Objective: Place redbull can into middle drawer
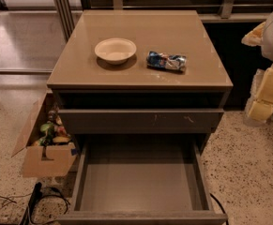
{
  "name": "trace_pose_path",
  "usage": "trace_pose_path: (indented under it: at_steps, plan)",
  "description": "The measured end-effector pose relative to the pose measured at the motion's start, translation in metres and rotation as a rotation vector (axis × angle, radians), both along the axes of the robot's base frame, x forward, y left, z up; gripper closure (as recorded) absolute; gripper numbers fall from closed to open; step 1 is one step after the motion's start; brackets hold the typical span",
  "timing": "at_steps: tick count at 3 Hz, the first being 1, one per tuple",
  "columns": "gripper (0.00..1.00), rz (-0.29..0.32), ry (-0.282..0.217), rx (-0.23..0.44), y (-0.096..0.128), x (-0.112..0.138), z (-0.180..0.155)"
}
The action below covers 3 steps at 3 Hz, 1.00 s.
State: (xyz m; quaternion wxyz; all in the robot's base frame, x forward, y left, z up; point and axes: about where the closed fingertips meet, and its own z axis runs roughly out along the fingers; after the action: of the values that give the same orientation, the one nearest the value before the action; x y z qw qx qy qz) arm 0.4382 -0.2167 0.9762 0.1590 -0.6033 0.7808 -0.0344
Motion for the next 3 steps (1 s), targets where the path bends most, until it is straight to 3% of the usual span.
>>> trace_pose_path:
  at_steps: [2, 3]
  plan:
    - [0.0, 0.004, -0.028, 0.021, 0.005, 0.015, 0.009]
    - [0.0, 0.025, -0.064, 0.082, 0.005, 0.031, 0.006]
